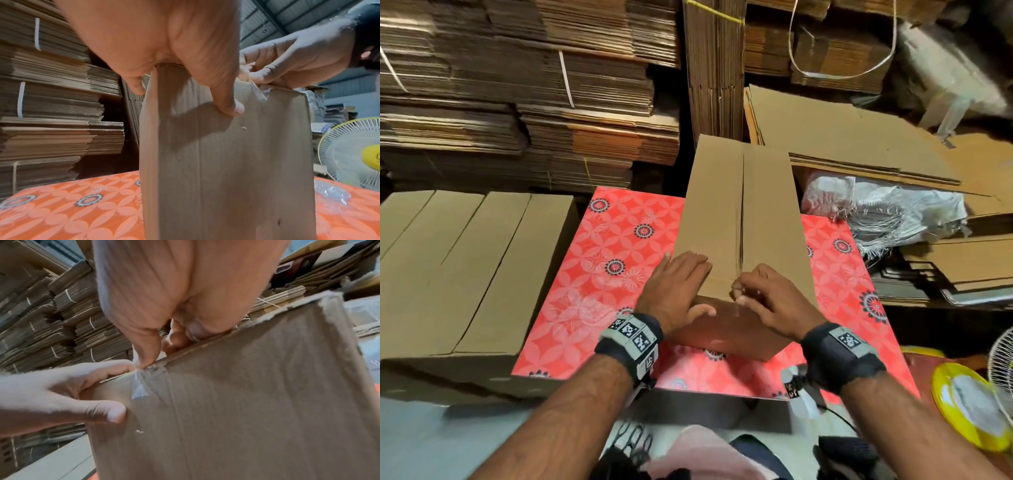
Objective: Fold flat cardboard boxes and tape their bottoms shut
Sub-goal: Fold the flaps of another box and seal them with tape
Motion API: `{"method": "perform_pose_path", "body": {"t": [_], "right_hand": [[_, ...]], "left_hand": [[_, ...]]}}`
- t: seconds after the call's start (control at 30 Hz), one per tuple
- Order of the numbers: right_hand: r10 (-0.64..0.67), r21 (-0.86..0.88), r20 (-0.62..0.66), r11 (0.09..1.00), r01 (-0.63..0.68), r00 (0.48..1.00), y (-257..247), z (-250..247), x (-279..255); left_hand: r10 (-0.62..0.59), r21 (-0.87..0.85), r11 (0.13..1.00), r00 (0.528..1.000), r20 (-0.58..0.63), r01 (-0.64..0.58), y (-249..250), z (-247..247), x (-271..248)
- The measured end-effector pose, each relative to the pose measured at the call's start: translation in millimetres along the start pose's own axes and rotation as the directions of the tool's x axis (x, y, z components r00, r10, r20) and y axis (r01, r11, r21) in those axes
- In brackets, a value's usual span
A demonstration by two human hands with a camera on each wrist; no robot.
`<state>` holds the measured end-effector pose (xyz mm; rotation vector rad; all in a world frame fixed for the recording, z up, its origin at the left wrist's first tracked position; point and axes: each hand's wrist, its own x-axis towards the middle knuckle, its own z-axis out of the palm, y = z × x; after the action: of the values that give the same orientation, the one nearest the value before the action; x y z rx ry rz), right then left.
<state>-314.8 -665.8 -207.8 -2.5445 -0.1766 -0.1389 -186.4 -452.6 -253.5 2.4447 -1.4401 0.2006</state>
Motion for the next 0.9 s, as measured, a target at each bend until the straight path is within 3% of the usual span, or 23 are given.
{"method": "perform_pose_path", "body": {"t": [0.13,0.23,0.33,0.43,0.53,0.6,0.7,0.77,0.9], "right_hand": [[-0.031,-0.062,-0.003,0.998,0.031,1.000,-7.2,-4.0,-2.1],[-0.045,-0.221,-0.015,0.974,0.041,0.999,-20.2,4.4,-4.0],[-0.051,-0.377,-0.104,0.926,0.008,0.993,-34.2,22.3,-4.6],[-0.068,-0.408,-0.195,0.913,-0.018,0.978,-41.1,29.6,-8.7],[-0.084,-0.369,-0.227,0.929,-0.006,0.970,-37.6,27.8,-15.9],[-0.039,-0.246,-0.214,0.969,-0.016,0.976,-34.4,22.1,-17.4],[0.169,0.122,-0.264,0.983,-0.141,0.950,-24.2,15.2,-18.6],[0.281,0.245,-0.248,0.944,-0.221,0.927,-19.2,7.3,-17.6],[0.271,0.067,-0.160,0.962,-0.263,0.949,-9.9,-1.7,-15.4]], "left_hand": [[-0.023,0.035,0.999,0.999,0.026,0.022,3.2,-4.2,-0.9],[-0.091,0.044,0.995,0.995,0.046,0.089,13.4,-6.8,-1.9],[-0.159,0.025,0.987,0.984,0.077,0.158,21.8,-7.5,-2.2],[-0.184,0.011,0.983,0.981,0.060,0.184,22.7,-7.1,-2.2],[-0.211,0.015,0.978,0.976,0.055,0.210,25.4,-6.3,-2.0],[-0.235,0.023,0.972,0.970,0.060,0.234,29.2,-5.8,-0.1],[-0.266,0.036,0.964,0.962,0.057,0.264,34.1,0.0,-1.8],[-0.270,0.051,0.962,0.962,0.046,0.267,35.6,3.4,-4.3],[-0.305,0.021,0.952,0.951,0.055,0.304,41.1,2.2,-5.0]]}}
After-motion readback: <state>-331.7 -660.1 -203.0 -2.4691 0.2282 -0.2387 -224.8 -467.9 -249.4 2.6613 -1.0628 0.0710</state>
